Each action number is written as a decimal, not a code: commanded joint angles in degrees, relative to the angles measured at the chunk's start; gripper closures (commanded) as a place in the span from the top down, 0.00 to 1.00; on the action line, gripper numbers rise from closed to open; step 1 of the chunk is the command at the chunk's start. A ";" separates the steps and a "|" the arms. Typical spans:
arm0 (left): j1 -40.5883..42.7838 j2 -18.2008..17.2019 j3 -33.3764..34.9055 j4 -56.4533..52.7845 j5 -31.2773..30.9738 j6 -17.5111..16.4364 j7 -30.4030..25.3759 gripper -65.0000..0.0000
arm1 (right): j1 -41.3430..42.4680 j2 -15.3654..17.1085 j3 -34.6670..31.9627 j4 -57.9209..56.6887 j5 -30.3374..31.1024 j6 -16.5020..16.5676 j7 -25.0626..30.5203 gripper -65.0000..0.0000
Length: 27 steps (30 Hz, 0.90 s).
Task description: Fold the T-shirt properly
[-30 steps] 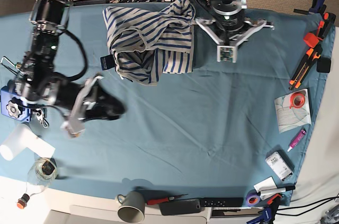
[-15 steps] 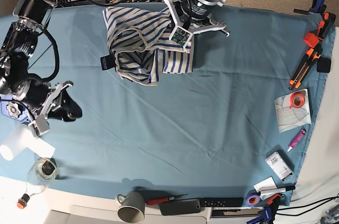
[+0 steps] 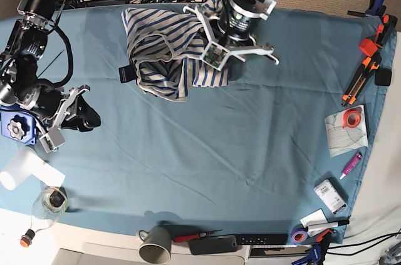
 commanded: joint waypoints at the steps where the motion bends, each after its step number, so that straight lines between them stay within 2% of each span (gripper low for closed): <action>1: -0.72 -0.15 0.35 0.74 1.70 1.25 -1.46 0.19 | 0.72 1.18 0.39 0.90 1.18 0.06 1.38 0.24; 4: -2.71 -2.58 -0.63 0.74 2.16 5.11 -1.49 0.19 | 0.48 1.25 0.39 0.90 1.18 0.06 1.38 0.24; 6: -3.17 -3.23 -2.62 0.74 2.12 6.51 -1.62 0.19 | 0.37 1.25 0.39 0.90 1.16 0.06 1.38 0.24; 8: -3.15 -3.21 -5.33 0.74 1.51 6.54 -2.32 0.19 | 0.37 1.25 0.39 0.90 1.18 0.06 1.38 0.24; 13: -4.68 -3.23 -12.79 -0.09 -4.74 6.14 -2.29 0.19 | 0.37 1.25 0.39 0.90 1.18 0.06 1.38 0.24; 15: -6.25 -3.21 -16.02 -1.99 -9.84 4.13 -2.27 0.19 | 0.37 1.22 0.39 0.90 1.16 0.06 1.38 0.24; 17: -7.74 -3.21 -18.73 -4.17 -17.55 1.27 -2.03 0.19 | 0.39 1.25 0.39 0.90 1.16 0.06 1.38 0.24; 20: -8.92 -3.19 -20.37 -6.47 -28.17 -5.77 -0.07 0.19 | 0.37 1.25 0.39 0.90 1.14 0.06 1.38 0.24; 27: -8.81 -3.17 -20.22 -6.49 -44.76 -19.69 4.11 0.19 | 0.39 1.25 0.39 0.90 -3.87 0.06 1.38 0.24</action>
